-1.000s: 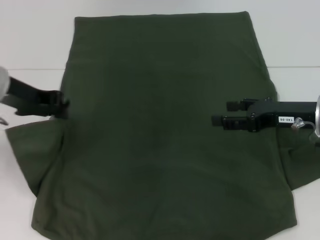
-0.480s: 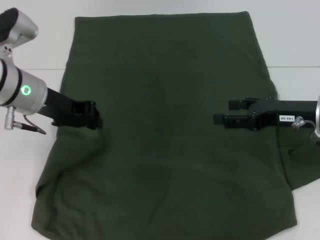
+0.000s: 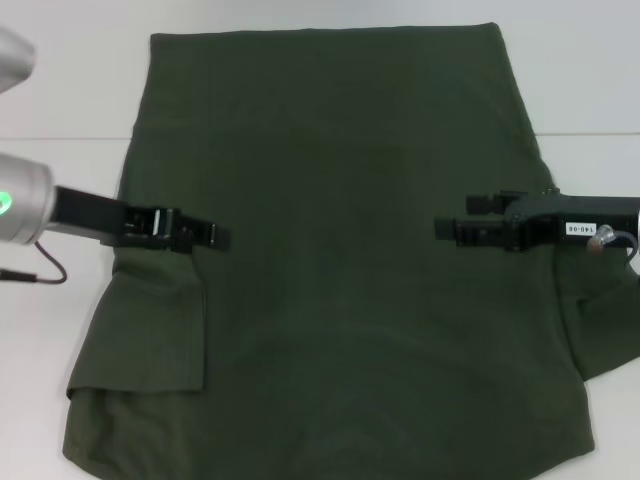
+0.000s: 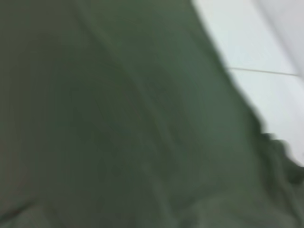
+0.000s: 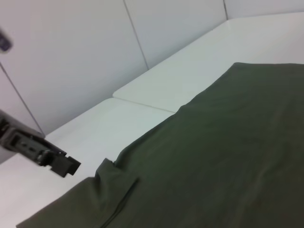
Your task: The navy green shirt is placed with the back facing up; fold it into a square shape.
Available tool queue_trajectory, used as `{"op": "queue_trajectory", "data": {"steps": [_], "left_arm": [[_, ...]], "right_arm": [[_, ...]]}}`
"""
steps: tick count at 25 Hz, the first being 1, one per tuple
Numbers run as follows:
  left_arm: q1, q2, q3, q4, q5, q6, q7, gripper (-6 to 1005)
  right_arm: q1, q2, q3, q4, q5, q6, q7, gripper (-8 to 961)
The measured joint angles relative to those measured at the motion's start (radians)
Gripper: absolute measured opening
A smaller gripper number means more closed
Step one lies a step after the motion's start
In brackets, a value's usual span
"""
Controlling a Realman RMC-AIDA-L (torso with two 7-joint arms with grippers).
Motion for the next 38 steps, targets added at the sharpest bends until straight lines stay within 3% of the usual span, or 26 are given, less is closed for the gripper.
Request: {"op": "queue_trajectory", "data": {"steps": [3,8,10,13,20,23,26,32,38], "left_arm": [[0.086,-0.008,-0.003,0.009,-0.152,0.023,0.264,484],[0.243,-0.070,0.010,-0.017,-0.341,0.035,0.849,727],[0.279,-0.074,0.023,-0.046,-0.410,0.027,0.982,741],[0.285,-0.068,-0.023,-0.086,-0.465,0.034,1.015,762],[0.275,-0.066,-0.103,-0.108,-0.483,0.014,0.839,769],[0.276,-0.066,-0.106,-0.114,-0.487,-0.001,0.822,769],[0.273,-0.066,-0.107,-0.135,-0.494,-0.015,0.809,768],[0.265,-0.066,-0.107,-0.151,-0.508,-0.023,0.779,768],[0.264,-0.067,-0.108,-0.153,-0.516,-0.019,0.757,768]], "right_arm": [[0.006,-0.010,0.001,-0.004,0.000,-0.001,0.056,826],[0.007,-0.018,0.001,-0.014,0.002,-0.027,0.095,826],[0.007,-0.032,0.001,-0.017,0.001,-0.033,0.156,825],[0.010,-0.080,-0.001,-0.023,-0.028,-0.045,0.337,825],[-0.003,-0.241,0.013,-0.026,-0.166,-0.140,0.696,824],[-0.004,-0.270,0.049,-0.032,-0.269,-0.156,0.725,824],[-0.004,-0.267,0.074,-0.040,-0.375,-0.146,0.693,825],[-0.006,-0.223,0.076,-0.043,-0.425,-0.103,0.549,825],[-0.002,-0.187,0.070,-0.043,-0.510,-0.040,0.535,826]]}}
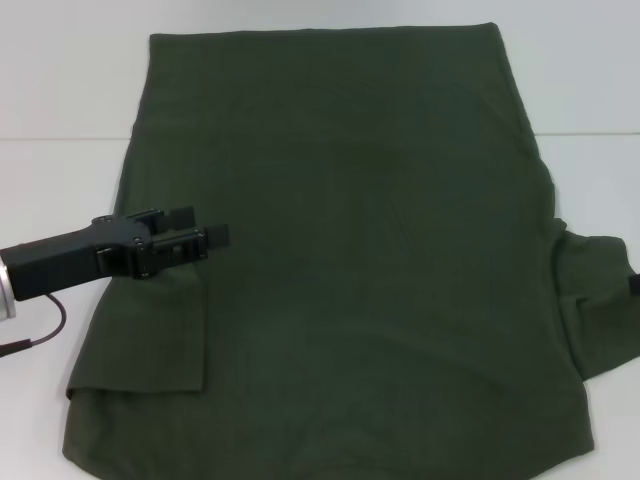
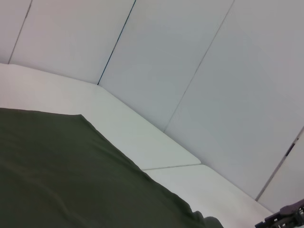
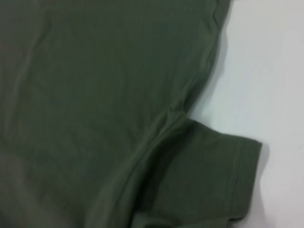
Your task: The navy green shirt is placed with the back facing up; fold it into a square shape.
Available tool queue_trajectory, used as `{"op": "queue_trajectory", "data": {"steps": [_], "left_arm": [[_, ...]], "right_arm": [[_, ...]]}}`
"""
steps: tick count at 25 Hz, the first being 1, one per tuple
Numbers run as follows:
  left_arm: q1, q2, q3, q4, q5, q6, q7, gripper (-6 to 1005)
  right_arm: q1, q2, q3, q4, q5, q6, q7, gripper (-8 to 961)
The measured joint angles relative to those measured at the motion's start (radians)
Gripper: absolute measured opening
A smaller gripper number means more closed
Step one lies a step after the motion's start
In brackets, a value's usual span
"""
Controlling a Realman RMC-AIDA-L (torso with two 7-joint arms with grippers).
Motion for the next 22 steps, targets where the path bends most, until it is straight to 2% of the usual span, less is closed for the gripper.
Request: {"op": "queue_trajectory", "data": {"steps": [7,22], "left_arm": [[-0.001,-0.002,0.002,-0.001,-0.001,-0.002,-0.013,768],[0.003,-0.001,0.000,-0.001,-0.001,0.000,-0.023,767]], "right_arm": [[0.006,0.026,-0.001,0.007,-0.030,0.045,-0.001,826],[0.026,0.038,-0.012,0.043,-0.030,0.091,0.000,826]]}}
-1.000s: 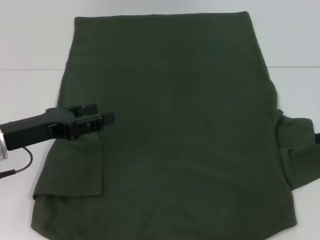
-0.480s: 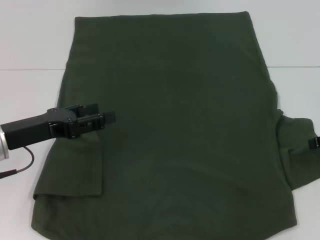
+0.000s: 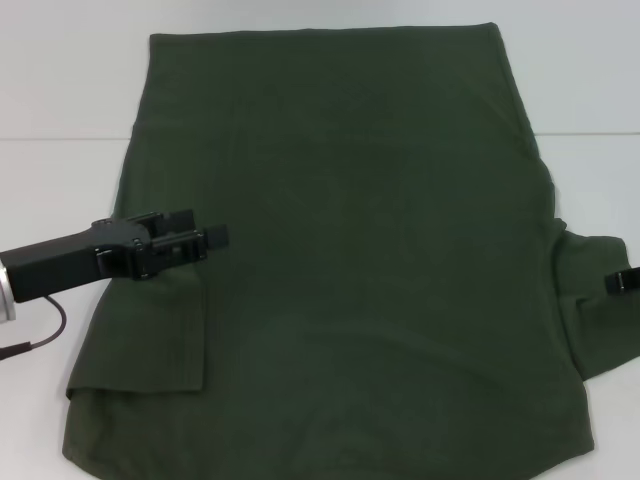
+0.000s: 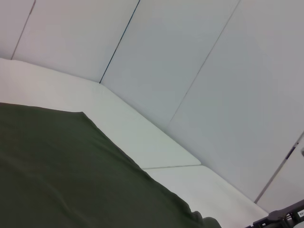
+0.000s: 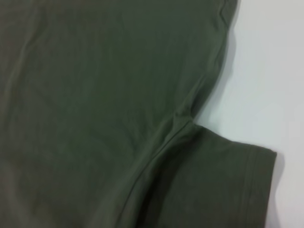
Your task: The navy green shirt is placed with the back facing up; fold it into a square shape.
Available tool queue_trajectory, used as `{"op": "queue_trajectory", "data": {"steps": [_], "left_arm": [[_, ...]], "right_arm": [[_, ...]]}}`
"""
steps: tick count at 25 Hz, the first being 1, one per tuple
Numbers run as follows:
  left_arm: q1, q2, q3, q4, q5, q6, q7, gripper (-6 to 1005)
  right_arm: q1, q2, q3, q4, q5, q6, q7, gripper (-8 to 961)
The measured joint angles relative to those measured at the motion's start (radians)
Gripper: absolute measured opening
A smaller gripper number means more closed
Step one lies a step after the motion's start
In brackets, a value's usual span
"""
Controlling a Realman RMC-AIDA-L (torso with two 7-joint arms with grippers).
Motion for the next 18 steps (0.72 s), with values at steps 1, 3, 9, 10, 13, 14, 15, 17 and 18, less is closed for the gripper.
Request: {"op": "queue_trajectory", "data": {"steps": [1,3,9,10,13,14,15,17,18], "left_arm": [[0.001,0.000,0.000,0.000,0.000,0.000,0.000,767],[0.003,0.000,0.000,0.000,0.000,0.000,0.000,767],[0.007,0.000,0.000,0.000,0.000,0.000,-0.003,767],[0.007,0.000,0.000,0.000,0.000,0.000,-0.004,766],[0.007,0.000,0.000,0.000,0.000,0.000,-0.004,766],[0.007,0.000,0.000,0.000,0.000,0.000,-0.004,766],[0.007,0.000,0.000,0.000,0.000,0.001,-0.004,766],[0.007,0.000,0.000,0.000,0.000,0.001,-0.006,766],[0.007,0.000,0.000,0.000,0.000,0.001,-0.007,766]], "right_arm": [[0.001,0.001,-0.008,0.000,0.000,0.008,0.001,826],[0.003,0.006,-0.022,0.001,0.000,0.020,0.003,823],[0.021,0.016,-0.035,0.030,-0.001,0.034,0.006,812],[0.025,0.016,-0.035,0.039,-0.003,0.037,0.008,811],[0.028,0.015,-0.036,0.047,-0.008,0.035,0.011,806],[0.028,0.015,-0.035,0.047,-0.008,0.031,0.012,805],[0.028,0.015,-0.033,0.045,-0.009,0.029,0.013,803],[0.025,0.013,-0.029,0.041,-0.009,0.028,0.019,800],[0.024,0.011,-0.028,0.041,-0.009,0.026,0.021,798]]}}
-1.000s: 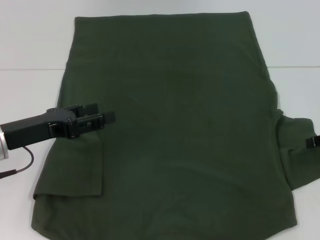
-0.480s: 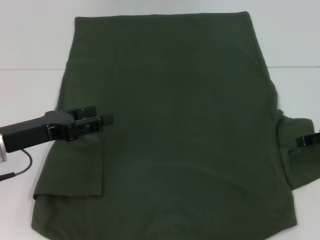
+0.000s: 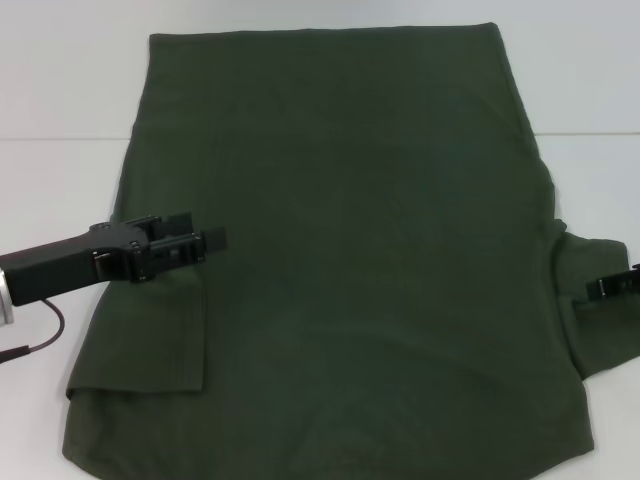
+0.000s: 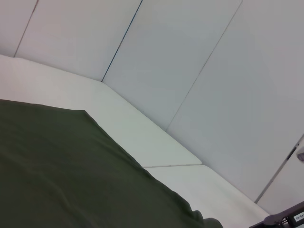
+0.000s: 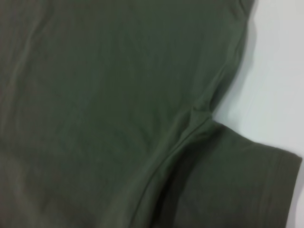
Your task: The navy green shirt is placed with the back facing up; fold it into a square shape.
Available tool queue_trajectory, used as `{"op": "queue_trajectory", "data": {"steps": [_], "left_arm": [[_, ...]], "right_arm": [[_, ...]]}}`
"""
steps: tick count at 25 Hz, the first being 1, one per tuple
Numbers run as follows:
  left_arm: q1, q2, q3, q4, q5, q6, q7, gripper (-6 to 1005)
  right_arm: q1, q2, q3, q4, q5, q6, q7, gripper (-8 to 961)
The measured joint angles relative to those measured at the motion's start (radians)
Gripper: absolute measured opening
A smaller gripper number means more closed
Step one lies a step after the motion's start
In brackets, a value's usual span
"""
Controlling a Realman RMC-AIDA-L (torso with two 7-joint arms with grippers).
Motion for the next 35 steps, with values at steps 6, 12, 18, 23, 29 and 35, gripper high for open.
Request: {"op": "queue_trajectory", "data": {"steps": [6,12,18,23,29,35], "left_arm": [[-0.001,0.001,0.000,0.000,0.000,-0.002,-0.004,766],[-0.004,0.002,0.000,0.000,-0.001,-0.003,-0.005,766],[-0.002,0.002,0.000,0.000,-0.003,-0.004,-0.005,765],[0.000,0.002,-0.003,-0.001,-0.011,-0.004,-0.005,765],[0.001,0.002,-0.003,-0.001,-0.012,-0.002,-0.005,765],[0.002,0.000,-0.012,-0.002,-0.019,0.005,-0.005,766]], "right_arm": [[-0.003,-0.003,0.000,-0.001,0.001,-0.013,0.016,789],[0.003,-0.002,0.003,0.006,0.004,-0.008,0.038,780],[0.005,-0.001,0.005,0.007,0.006,-0.008,0.042,771],[0.006,-0.001,0.005,0.008,0.003,-0.009,0.042,499],[0.001,-0.001,0.005,0.009,0.001,-0.009,0.042,226],[-0.014,-0.004,0.012,-0.005,-0.001,0.018,0.063,68]]}}
